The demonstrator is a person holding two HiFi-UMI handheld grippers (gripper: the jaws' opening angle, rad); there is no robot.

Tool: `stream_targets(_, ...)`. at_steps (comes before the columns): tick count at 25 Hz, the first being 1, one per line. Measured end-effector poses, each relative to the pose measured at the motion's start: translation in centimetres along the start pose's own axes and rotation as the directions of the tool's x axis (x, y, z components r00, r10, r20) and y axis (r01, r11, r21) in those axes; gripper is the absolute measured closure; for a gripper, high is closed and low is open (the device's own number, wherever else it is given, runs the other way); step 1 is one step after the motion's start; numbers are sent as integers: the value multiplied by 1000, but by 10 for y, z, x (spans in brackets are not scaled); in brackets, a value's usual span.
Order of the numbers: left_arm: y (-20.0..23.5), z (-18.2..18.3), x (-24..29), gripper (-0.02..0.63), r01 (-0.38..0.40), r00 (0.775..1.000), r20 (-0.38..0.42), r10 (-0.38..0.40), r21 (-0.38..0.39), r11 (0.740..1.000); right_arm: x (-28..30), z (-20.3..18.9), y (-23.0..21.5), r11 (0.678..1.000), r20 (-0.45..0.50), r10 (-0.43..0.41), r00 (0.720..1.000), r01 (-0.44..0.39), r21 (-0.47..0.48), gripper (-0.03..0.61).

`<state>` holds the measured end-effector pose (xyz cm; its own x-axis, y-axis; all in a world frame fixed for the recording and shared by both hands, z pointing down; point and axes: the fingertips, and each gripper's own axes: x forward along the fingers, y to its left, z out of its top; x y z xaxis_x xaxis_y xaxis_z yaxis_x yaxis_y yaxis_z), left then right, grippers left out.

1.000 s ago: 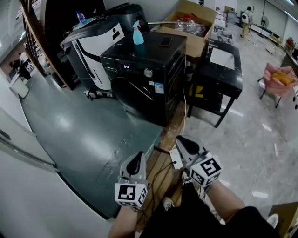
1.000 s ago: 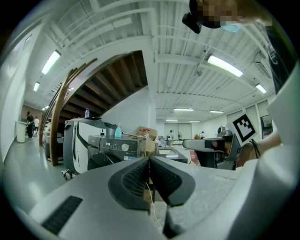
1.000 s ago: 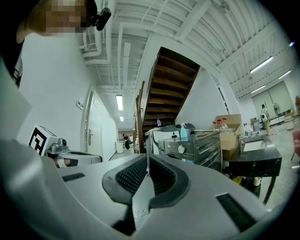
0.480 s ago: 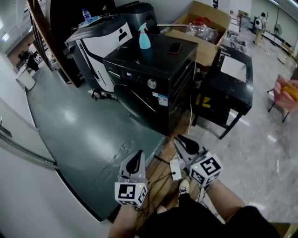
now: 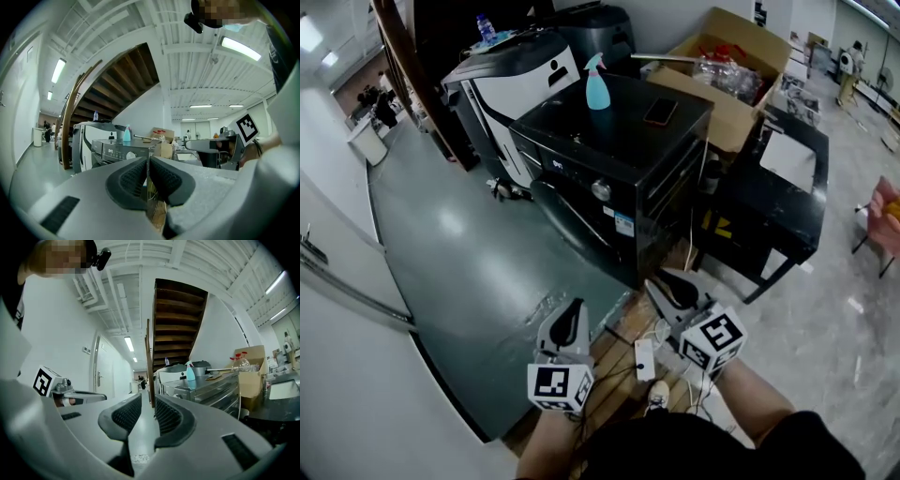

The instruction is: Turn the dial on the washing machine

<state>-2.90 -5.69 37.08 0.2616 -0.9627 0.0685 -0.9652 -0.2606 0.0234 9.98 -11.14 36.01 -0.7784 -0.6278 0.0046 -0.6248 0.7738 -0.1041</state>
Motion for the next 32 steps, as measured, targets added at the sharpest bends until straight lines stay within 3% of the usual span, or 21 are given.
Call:
stream_targets(11, -7, 10, 38, 600, -37, 999, 12, 37, 21, 999, 6, -8, -29, 999, -20, 38, 999, -38, 29, 474)
stream_targets(23, 9, -2, 90, 399, 16, 1000, -17, -15, 29, 999, 33, -13, -48, 999, -22, 19, 1000, -19, 34, 445)
stream_targets(32, 45, -24, 149, 362, 97, 993, -69, -94, 37, 995, 81, -34, -70, 998, -59, -30, 998, 33, 50, 437)
